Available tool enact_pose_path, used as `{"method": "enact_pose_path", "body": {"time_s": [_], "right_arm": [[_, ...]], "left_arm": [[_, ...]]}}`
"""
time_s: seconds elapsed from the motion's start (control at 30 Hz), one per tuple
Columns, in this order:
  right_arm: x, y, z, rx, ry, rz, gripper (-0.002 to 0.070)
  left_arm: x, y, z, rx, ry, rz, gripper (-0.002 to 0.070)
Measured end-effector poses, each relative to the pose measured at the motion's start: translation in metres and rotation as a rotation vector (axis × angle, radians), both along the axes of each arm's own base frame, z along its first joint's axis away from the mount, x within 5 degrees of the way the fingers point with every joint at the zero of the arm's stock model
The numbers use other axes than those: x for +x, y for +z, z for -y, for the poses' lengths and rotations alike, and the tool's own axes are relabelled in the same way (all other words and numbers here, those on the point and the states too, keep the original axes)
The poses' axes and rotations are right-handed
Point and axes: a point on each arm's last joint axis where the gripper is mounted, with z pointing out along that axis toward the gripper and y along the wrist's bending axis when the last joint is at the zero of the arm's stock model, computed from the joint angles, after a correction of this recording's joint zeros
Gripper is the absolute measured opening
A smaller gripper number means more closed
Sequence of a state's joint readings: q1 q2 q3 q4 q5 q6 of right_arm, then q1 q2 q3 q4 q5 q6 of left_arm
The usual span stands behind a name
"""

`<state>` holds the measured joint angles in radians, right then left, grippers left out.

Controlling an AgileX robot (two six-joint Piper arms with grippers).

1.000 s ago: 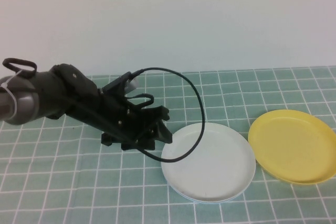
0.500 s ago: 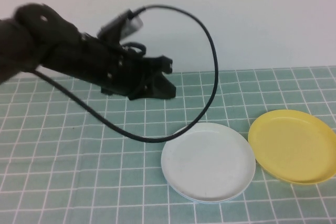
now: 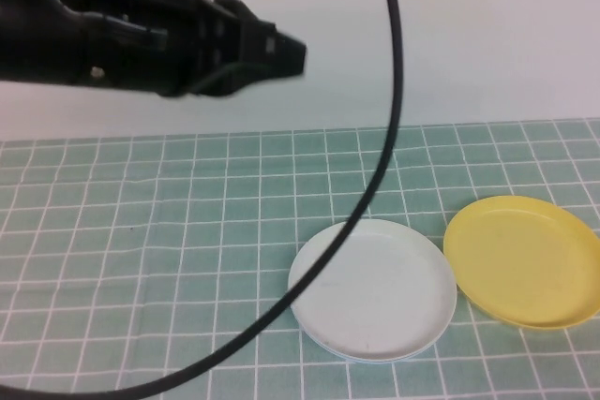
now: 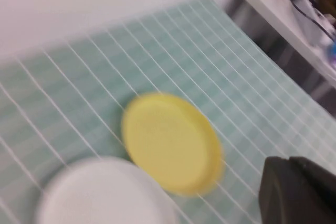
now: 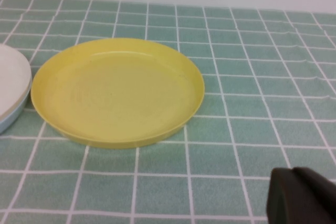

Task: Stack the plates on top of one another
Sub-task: Place the white plate on the blue plate, then pick up the yellow plate

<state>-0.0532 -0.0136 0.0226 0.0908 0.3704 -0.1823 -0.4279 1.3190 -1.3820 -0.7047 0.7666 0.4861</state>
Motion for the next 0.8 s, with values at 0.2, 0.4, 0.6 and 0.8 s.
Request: {"method": "enact_pose_path", "body": {"time_s": [0.2, 0.4, 0.6, 0.8], "right_arm": [[0.000, 0.000, 0.000, 0.000, 0.000, 0.000, -0.0005], [0.000, 0.000, 0.000, 0.000, 0.000, 0.000, -0.0005], [0.000, 0.000, 0.000, 0.000, 0.000, 0.000, -0.0005], [0.000, 0.000, 0.000, 0.000, 0.000, 0.000, -0.0005]], "left_arm": [[0.016, 0.003, -0.013, 0.143, 0.122, 0.221, 0.0000], [0.024, -0.007, -0.043, 0.215, 0.302, 0.287, 0.0000], [-0.010, -0.027, -0.086, 0.150, 0.485, 0.388, 0.0000], [-0.069, -0.071, -0.123, 0.088, 0.646, 0.390, 0.0000]]}}
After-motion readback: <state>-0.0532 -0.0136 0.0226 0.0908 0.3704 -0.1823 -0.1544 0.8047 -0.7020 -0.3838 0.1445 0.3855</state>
